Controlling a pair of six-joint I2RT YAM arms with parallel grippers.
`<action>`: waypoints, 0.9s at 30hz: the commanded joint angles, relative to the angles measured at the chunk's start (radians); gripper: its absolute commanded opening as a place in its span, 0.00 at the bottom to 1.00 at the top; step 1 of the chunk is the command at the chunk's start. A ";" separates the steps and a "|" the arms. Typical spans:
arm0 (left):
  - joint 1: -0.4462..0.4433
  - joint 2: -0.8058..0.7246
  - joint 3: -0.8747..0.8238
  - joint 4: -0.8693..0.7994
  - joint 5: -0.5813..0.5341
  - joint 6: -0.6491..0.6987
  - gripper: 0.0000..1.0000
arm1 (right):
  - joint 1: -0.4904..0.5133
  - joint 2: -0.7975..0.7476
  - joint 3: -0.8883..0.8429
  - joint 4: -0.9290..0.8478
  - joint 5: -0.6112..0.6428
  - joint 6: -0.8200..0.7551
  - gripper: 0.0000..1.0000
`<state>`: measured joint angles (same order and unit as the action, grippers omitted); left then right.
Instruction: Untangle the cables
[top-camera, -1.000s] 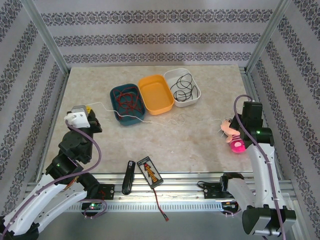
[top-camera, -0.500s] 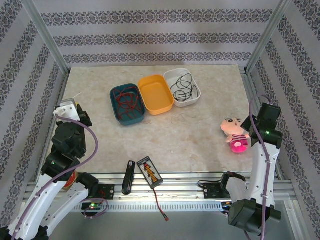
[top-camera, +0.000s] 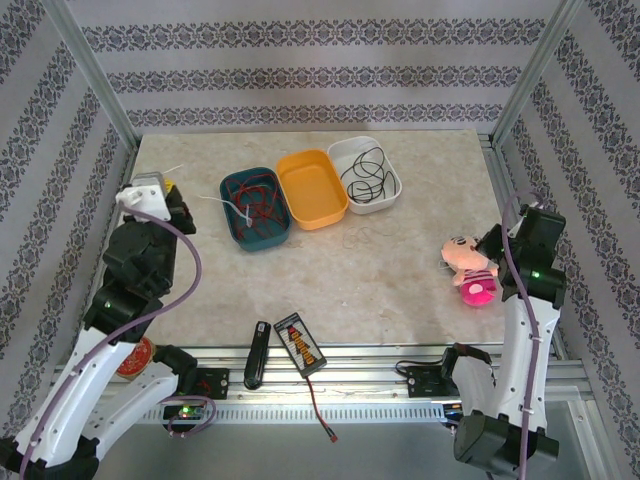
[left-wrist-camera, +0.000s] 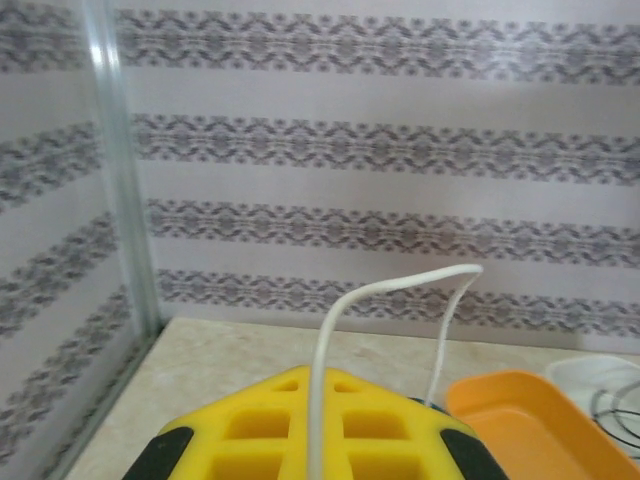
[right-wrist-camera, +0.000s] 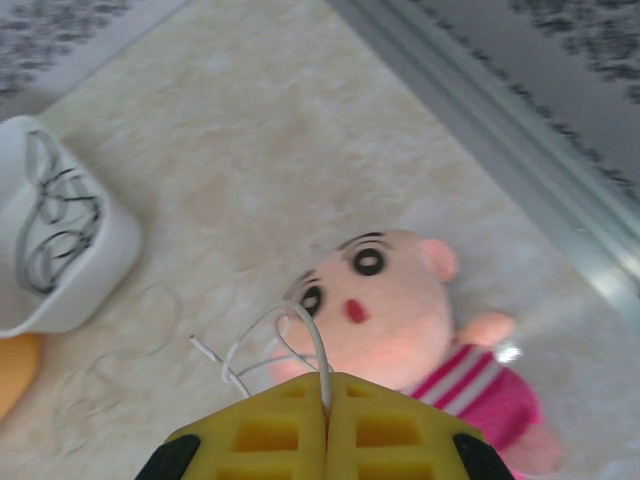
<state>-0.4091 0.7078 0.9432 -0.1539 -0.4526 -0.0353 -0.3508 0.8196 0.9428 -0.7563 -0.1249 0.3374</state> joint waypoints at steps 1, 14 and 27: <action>0.013 0.068 0.053 0.050 0.180 -0.056 0.00 | 0.061 -0.017 0.041 0.035 -0.098 0.035 0.00; 0.010 0.370 0.174 0.251 0.490 -0.205 0.00 | 0.287 -0.009 0.055 0.102 -0.105 0.114 0.01; 0.006 0.643 0.311 0.221 0.545 -0.218 0.00 | 0.406 -0.014 0.068 0.103 -0.044 0.129 0.01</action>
<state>-0.4095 1.3235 1.2118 0.0528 0.0620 -0.2379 0.0387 0.8082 0.9787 -0.6758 -0.1982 0.4488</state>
